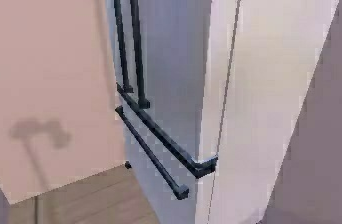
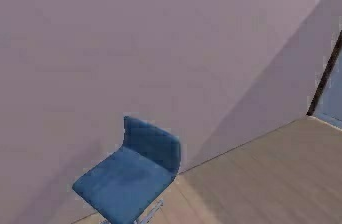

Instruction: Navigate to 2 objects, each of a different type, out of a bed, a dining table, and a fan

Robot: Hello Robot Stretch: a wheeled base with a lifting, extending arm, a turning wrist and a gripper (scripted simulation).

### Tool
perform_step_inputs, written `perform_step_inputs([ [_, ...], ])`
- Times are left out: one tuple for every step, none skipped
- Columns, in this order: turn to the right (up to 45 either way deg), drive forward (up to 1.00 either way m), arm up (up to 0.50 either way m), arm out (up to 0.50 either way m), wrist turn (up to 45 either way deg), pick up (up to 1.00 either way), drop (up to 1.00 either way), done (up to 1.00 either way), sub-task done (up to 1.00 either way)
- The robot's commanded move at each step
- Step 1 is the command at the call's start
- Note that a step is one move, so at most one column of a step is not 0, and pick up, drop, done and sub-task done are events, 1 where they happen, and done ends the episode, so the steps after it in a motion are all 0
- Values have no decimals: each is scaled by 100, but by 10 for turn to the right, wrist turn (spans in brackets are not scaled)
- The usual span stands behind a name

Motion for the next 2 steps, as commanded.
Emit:
perform_step_inputs([
  [450,0,0,0,0,0,0,0,0],
  [450,0,0,0,0,0,0,0,0],
])
